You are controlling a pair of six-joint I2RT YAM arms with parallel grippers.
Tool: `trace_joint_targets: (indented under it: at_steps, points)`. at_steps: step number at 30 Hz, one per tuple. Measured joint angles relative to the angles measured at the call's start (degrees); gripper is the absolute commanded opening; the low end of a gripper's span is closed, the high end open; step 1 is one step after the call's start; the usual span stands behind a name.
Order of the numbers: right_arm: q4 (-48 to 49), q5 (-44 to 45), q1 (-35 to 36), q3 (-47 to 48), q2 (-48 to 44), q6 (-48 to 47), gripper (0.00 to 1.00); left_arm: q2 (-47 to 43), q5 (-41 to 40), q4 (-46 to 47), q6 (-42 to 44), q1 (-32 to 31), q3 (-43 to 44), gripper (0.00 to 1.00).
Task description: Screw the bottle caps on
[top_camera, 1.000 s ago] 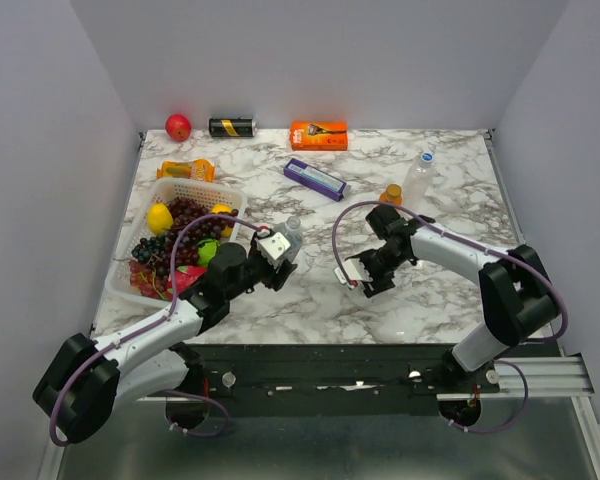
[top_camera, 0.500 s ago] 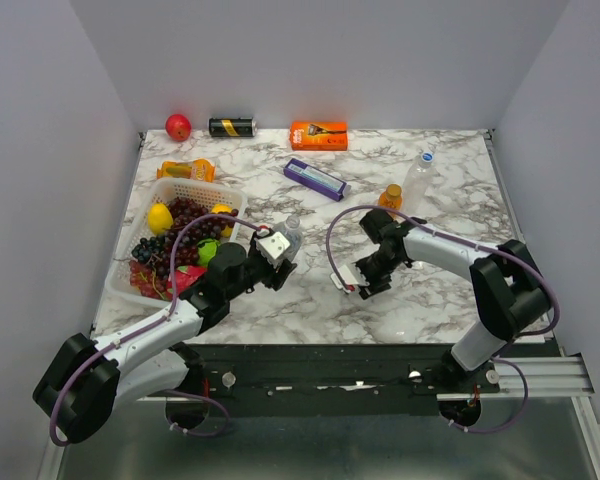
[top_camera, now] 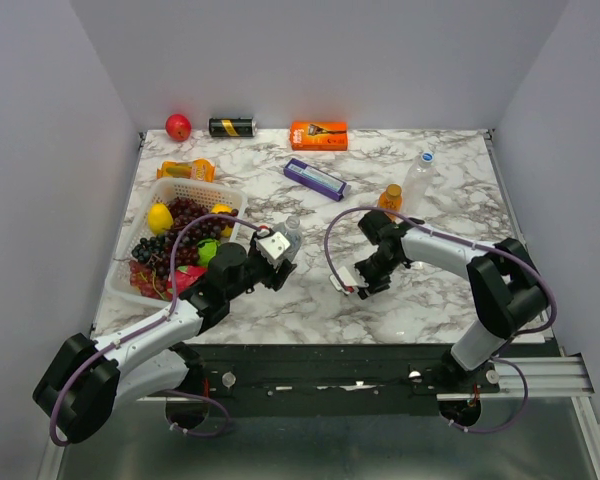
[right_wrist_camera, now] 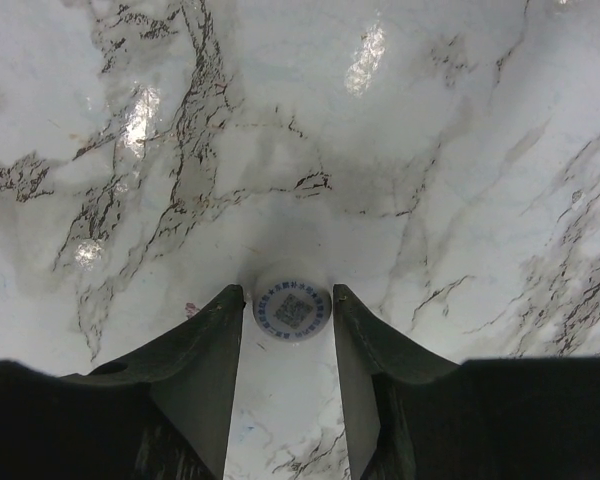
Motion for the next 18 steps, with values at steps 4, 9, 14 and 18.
trace_joint_targets:
  at_steps: [4,9,14,18]
  points:
    - [0.0,0.0,0.3,-0.1,0.2,0.0,0.45,0.1,0.0,0.0,0.0,0.0,0.0,0.00]
    - [0.0,0.0,0.3,-0.1,0.2,0.2,0.39,0.3,0.0,0.0,0.0,0.0,0.0,0.00]
    - [-0.1,0.4,0.3,-0.1,-0.2,1.8,0.32,0.5,0.0,0.1,0.1,-0.1,0.0,0.00]
    - [-3.1,0.6,0.1,0.9,-4.7,4.6,0.32,1.5,1.2,2.3,1.3,-0.8,0.0,0.00]
